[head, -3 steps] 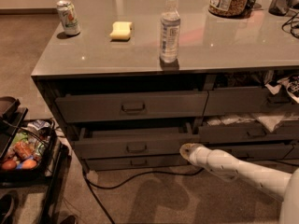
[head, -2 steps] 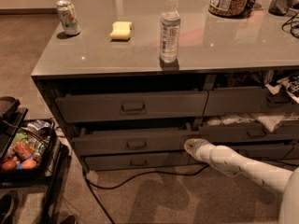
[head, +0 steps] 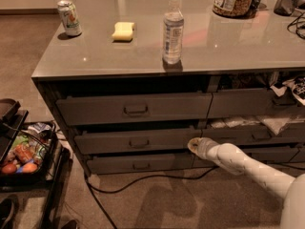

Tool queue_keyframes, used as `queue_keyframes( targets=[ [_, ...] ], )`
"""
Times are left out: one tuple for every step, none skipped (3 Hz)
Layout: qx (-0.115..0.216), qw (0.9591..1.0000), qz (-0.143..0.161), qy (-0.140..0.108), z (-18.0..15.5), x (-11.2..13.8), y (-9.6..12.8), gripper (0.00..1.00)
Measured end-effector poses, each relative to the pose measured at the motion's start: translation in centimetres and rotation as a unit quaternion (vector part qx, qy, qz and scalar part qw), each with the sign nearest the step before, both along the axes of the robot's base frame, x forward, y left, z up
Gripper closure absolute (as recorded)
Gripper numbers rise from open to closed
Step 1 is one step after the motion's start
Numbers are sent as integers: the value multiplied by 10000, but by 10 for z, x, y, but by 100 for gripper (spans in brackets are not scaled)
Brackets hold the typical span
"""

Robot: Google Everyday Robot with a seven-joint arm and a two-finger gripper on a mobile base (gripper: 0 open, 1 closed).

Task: Close middle drawer

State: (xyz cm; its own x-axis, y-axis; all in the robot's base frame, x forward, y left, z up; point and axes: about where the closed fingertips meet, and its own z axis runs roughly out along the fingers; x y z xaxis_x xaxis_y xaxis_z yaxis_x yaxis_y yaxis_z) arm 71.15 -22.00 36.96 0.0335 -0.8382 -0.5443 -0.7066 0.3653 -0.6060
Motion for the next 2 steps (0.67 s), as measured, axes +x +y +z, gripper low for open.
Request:
queue_keyframes(
  targets=[
    [0, 10000, 1, 1, 0, 0, 0, 100],
    [164, 9992, 164, 326, -5, -13, 5, 100]
  ],
)
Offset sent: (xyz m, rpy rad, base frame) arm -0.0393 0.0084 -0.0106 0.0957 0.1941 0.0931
